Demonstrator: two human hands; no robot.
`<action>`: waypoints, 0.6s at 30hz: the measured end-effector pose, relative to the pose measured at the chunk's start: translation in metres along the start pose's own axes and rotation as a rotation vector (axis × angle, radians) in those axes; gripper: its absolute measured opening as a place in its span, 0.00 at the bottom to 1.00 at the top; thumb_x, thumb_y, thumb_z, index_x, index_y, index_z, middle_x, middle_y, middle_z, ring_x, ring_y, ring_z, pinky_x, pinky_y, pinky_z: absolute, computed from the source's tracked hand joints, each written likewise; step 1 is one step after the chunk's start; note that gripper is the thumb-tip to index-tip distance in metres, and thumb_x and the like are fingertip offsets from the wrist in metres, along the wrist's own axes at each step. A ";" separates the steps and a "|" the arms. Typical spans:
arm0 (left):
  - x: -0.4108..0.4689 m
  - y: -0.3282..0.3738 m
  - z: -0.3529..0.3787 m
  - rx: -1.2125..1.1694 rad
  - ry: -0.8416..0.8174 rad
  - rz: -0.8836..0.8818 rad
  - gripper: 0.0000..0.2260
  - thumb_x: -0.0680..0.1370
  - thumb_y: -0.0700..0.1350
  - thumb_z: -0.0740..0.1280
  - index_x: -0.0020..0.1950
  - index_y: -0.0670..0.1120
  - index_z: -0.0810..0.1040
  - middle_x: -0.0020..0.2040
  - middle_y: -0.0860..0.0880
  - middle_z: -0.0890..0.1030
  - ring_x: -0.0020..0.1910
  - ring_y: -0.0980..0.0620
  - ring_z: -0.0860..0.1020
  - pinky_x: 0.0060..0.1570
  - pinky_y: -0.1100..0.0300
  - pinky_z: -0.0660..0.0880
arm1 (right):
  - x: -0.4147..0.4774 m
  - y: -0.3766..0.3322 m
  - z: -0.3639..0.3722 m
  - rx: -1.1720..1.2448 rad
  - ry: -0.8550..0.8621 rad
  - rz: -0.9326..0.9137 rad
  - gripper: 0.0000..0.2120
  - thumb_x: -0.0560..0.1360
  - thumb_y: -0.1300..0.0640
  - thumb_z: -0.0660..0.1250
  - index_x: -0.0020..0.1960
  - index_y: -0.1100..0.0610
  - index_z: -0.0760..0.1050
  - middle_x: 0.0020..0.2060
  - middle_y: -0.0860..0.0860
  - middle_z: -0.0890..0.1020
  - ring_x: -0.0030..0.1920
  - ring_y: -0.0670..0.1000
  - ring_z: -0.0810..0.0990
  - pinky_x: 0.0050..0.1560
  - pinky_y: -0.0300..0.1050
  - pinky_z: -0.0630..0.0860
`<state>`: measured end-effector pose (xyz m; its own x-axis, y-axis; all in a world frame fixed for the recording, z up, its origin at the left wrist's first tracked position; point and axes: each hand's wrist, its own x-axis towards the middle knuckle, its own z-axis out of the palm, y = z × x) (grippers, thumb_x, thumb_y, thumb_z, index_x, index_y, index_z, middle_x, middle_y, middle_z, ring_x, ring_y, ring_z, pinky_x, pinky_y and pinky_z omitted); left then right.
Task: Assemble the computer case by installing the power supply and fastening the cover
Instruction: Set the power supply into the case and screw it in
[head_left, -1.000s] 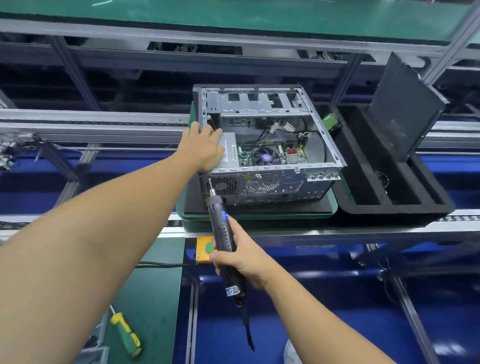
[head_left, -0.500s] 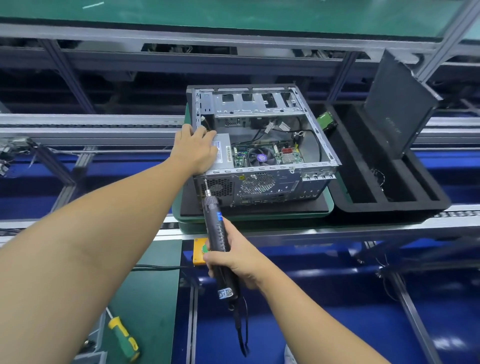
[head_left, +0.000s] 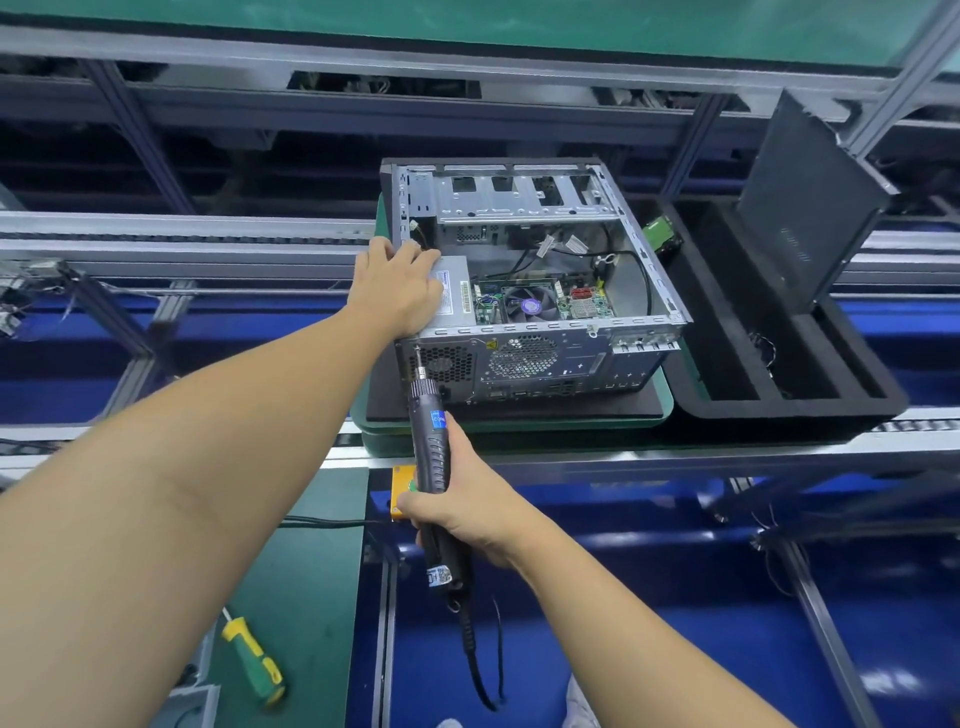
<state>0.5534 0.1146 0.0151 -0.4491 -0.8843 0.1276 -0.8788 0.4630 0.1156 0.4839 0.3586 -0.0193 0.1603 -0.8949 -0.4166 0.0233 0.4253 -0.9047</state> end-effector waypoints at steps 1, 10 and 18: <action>0.000 0.000 -0.001 0.003 -0.001 -0.002 0.22 0.82 0.51 0.50 0.76 0.52 0.65 0.71 0.52 0.70 0.62 0.43 0.62 0.63 0.48 0.62 | 0.000 -0.002 0.002 0.003 0.005 0.009 0.50 0.70 0.59 0.74 0.82 0.40 0.49 0.44 0.44 0.81 0.40 0.48 0.81 0.45 0.46 0.80; -0.004 0.002 -0.002 0.035 0.009 -0.012 0.22 0.82 0.51 0.49 0.77 0.52 0.64 0.71 0.53 0.70 0.61 0.44 0.63 0.63 0.49 0.62 | -0.002 -0.006 0.006 0.283 -0.041 -0.017 0.38 0.72 0.67 0.71 0.71 0.35 0.65 0.38 0.53 0.79 0.37 0.55 0.77 0.38 0.49 0.80; -0.004 0.002 -0.002 0.020 0.011 -0.014 0.22 0.82 0.51 0.49 0.77 0.53 0.64 0.71 0.54 0.70 0.62 0.44 0.63 0.63 0.49 0.63 | 0.001 -0.005 0.005 0.342 -0.048 -0.057 0.35 0.72 0.68 0.70 0.68 0.36 0.69 0.38 0.53 0.77 0.34 0.54 0.75 0.36 0.49 0.78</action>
<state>0.5539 0.1186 0.0164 -0.4351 -0.8899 0.1367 -0.8880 0.4492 0.0981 0.4889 0.3568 -0.0149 0.1950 -0.9147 -0.3540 0.3612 0.4026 -0.8411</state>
